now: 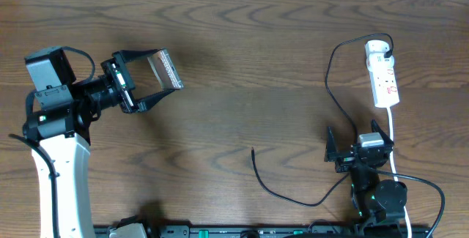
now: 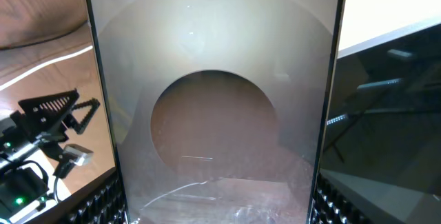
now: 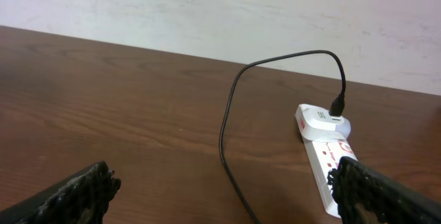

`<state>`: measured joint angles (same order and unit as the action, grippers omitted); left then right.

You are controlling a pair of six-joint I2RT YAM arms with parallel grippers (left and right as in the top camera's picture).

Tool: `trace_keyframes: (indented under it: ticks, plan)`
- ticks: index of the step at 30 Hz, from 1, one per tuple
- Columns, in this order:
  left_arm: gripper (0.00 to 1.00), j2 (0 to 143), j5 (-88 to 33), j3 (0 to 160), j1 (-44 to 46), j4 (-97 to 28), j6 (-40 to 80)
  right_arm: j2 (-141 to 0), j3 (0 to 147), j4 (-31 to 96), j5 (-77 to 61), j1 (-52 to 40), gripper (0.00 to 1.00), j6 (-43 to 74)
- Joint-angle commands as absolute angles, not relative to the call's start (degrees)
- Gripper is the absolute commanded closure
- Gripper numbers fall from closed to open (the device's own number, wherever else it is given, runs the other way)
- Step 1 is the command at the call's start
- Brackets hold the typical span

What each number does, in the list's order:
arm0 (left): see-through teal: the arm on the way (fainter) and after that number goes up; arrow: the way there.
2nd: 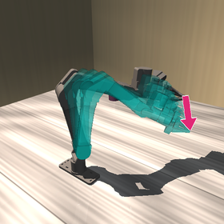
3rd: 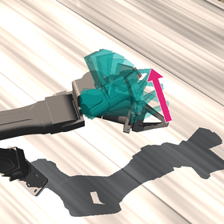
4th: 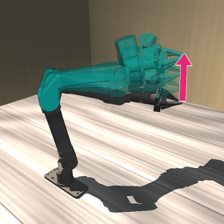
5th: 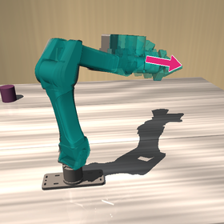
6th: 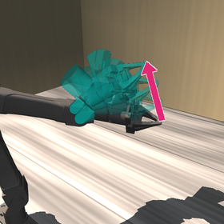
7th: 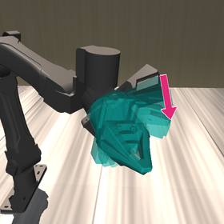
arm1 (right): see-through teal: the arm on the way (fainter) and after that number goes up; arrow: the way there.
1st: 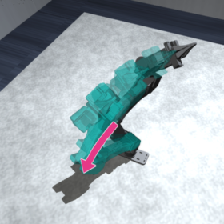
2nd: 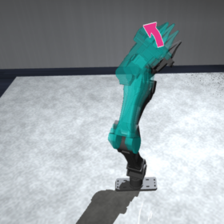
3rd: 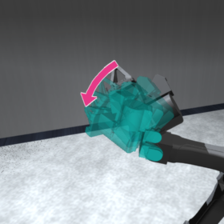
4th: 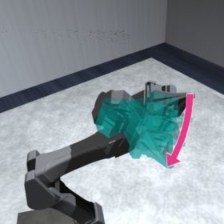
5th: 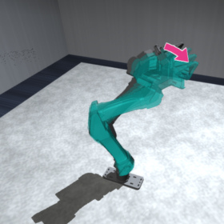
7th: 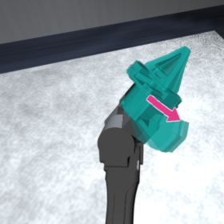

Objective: Plug charger to phone and switch on socket
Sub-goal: 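Lift the phone with the left gripper and raise it upright, then move the right gripper toward the phone held by the left gripper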

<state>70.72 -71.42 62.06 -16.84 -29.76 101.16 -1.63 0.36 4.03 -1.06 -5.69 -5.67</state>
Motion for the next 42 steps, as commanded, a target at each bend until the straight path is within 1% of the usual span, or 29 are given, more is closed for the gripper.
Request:
trace_keyframes:
  ticks: [1,5,7,12,17,20,27,36,42]
  plan:
    - [0.93,70.35,-68.97,63.44,-17.04,-29.28,95.55,-1.48,0.32,4.29,-0.99,-6.00,0.01,-6.31]
    - [0.92,70.35,-59.09,63.44,-16.91,-30.26,82.89,-1.48,0.32,4.29,-0.99,-6.00,0.01,-6.31]
    - [0.92,70.35,-53.36,63.44,-16.91,-33.63,78.83,-1.48,0.32,4.29,-0.99,-6.00,0.01,-6.31]
    - [0.92,70.41,-36.07,63.26,-16.91,-43.27,72.05,-1.48,0.32,4.29,-0.99,-6.00,0.01,-6.31]
    - [0.93,70.41,-25.93,63.05,-16.19,-49.52,70.28,-1.48,0.32,4.29,-0.99,-6.00,0.01,-6.31]
    - [0.93,70.41,-23.38,63.02,-14.66,-49.93,70.30,-1.48,0.32,4.29,-0.99,-6.00,0.01,-6.31]
    - [0.93,70.41,-21.63,63.02,-10.39,-49.91,70.37,-1.48,0.32,4.29,-0.99,-6.00,0.01,-6.31]
    - [0.93,70.41,-21.61,63.02,-9.65,-50.61,70.52,-1.48,0.32,4.27,-1.06,-6.00,0.01,-6.24]
    - [0.93,70.41,-21.82,63.02,-9.65,-50.61,70.52,-1.48,0.34,3.05,-5.89,-6.00,0.01,-0.01]
